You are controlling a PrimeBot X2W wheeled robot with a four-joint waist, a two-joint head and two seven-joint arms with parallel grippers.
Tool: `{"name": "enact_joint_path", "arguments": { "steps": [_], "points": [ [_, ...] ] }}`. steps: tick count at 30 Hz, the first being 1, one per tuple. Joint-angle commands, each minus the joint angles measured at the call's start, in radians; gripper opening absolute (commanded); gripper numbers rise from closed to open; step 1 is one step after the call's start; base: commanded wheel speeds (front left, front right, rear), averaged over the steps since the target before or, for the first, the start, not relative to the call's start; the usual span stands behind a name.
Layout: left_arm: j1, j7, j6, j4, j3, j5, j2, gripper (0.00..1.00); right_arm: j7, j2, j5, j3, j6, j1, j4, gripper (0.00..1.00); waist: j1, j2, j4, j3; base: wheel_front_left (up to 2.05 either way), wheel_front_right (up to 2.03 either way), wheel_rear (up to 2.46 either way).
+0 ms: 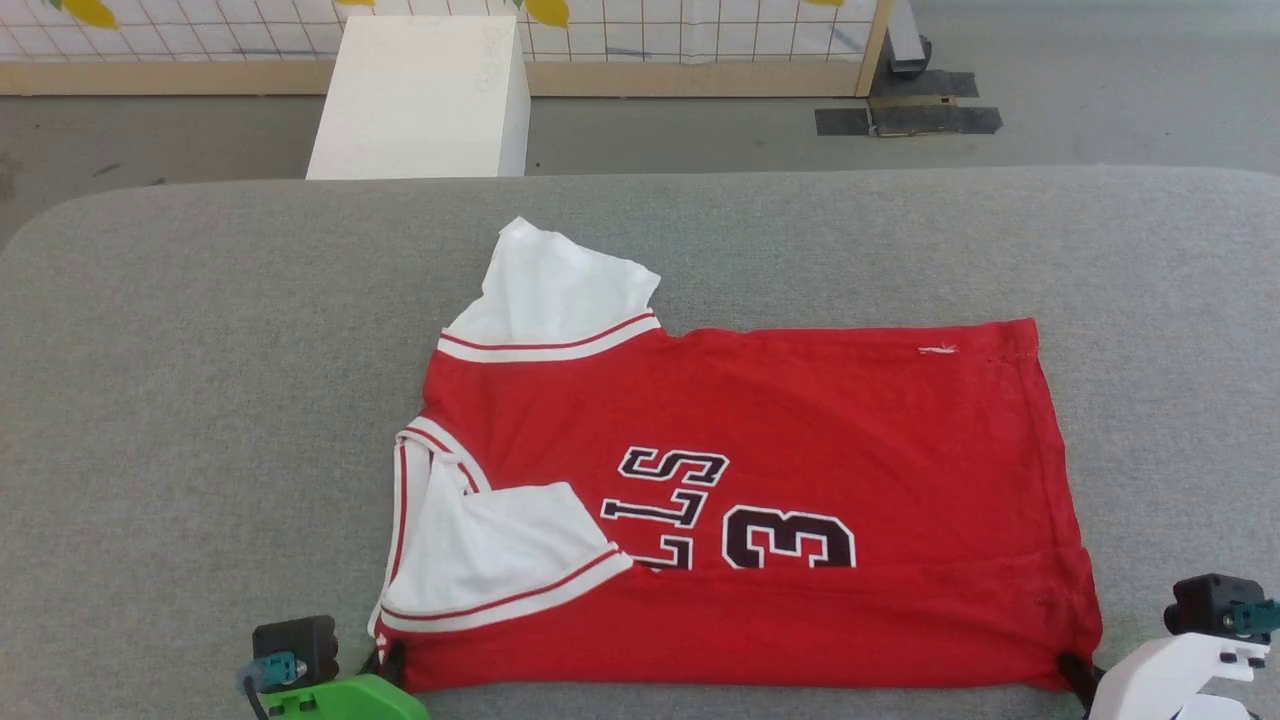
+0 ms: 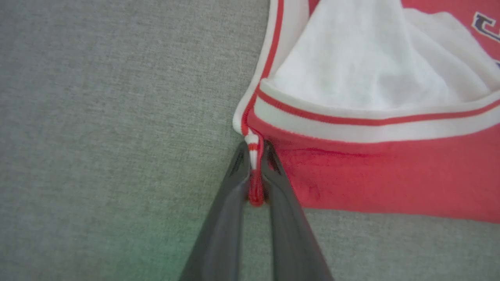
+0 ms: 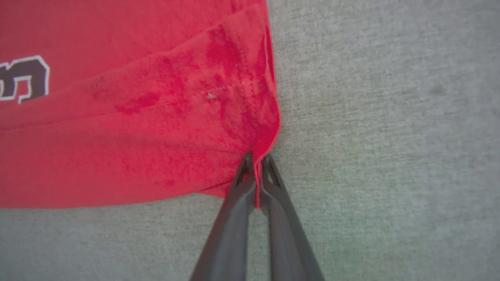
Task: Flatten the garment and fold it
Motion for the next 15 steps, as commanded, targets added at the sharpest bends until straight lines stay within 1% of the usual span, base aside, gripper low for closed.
{"name": "enact_joint_path", "arguments": {
  "steps": [1, 2, 3, 6, 10, 15],
  "points": [
    [-0.014, -0.002, -0.010, 0.026, -0.006, -0.011, -0.015, 0.19, -0.021, 0.004, 0.009, 0.015, -0.002, 0.005, 0.040, 0.28, 0.0000, 0.0000, -0.004, -0.003, 0.00, 0.00, 0.00],
    [-0.016, -0.006, -0.013, 0.034, -0.005, -0.013, -0.019, 0.50, -0.039, 0.004, 0.016, 0.020, -0.002, 0.005, 0.046, 0.44, 0.0000, 0.0000, -0.006, -0.005, 0.00, 0.00, 0.00],
    [-0.018, -0.010, -0.015, 0.039, -0.003, -0.015, -0.023, 1.00, -0.061, 0.004, 0.021, 0.026, -0.002, 0.006, 0.050, 1.00, 0.0000, 0.0000, -0.008, -0.009, 0.00, 0.00, 0.00],
    [-0.022, -0.030, -0.022, 0.037, 0.012, -0.021, -0.025, 1.00, -0.115, 0.004, 0.025, 0.034, -0.002, 0.007, 0.044, 1.00, 0.0000, 0.0000, -0.012, -0.018, 0.00, 0.00, 0.00],
    [-0.036, -0.082, -0.031, 0.009, 0.045, -0.020, -0.023, 1.00, -0.225, 0.004, 0.013, 0.041, -0.002, 0.004, -0.006, 1.00, 0.0000, 0.0000, -0.017, -0.030, 0.00, 0.00, 0.00],
    [-0.099, -0.148, -0.045, -0.018, 0.055, 0.044, 0.007, 1.00, -0.431, 0.004, -0.050, 0.081, -0.002, -0.024, -0.066, 1.00, 0.0000, 0.0000, -0.031, -0.026, 0.00, 0.00, 0.00]
  ]
}}
